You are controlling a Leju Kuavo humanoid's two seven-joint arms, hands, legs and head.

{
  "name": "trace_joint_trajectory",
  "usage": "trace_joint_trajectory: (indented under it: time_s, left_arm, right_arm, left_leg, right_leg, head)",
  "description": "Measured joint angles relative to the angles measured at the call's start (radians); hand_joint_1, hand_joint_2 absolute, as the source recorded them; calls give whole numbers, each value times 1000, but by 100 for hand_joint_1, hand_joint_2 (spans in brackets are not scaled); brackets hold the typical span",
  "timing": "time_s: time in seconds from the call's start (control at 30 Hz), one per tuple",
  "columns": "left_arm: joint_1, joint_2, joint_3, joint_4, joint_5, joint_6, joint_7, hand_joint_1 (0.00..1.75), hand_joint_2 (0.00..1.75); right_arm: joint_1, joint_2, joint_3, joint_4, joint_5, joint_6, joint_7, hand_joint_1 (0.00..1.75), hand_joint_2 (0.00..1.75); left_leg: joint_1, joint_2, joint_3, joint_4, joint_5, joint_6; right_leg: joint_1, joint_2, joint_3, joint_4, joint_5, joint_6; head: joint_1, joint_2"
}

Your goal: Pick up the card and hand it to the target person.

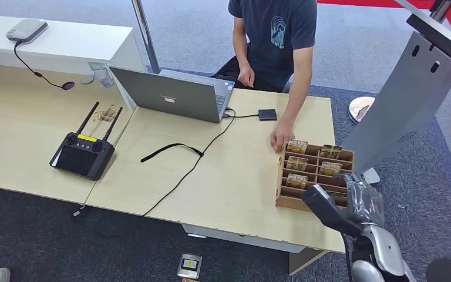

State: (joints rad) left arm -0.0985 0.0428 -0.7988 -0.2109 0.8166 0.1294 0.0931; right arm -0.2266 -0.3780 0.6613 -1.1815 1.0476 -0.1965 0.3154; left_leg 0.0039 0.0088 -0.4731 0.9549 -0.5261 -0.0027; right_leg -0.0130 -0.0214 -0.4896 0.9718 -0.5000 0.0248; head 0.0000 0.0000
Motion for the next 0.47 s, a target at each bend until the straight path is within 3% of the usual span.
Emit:
trace_joint_trajectory:
  time_s: [0.2,0.47]
  left_arm:
    - [-1,2,-9,0,3,1,1,0,0]
    - [-2,4,-23,0,-1,-1,2,0,0]
  right_arm:
    - [-3,23,4,29,7,-5,-7,72,175]
    - [-51,61,25,126,28,-23,-22,136,175]
  left_leg:
    - [0,0,-1,0,0,0]
    - [0,2,1,0,0,0]
  right_leg:
    - [0,1,-1,0,1,0]
    - [0,2,0,0,0,0]
  head:
    - [0,0]
    - [0,0]
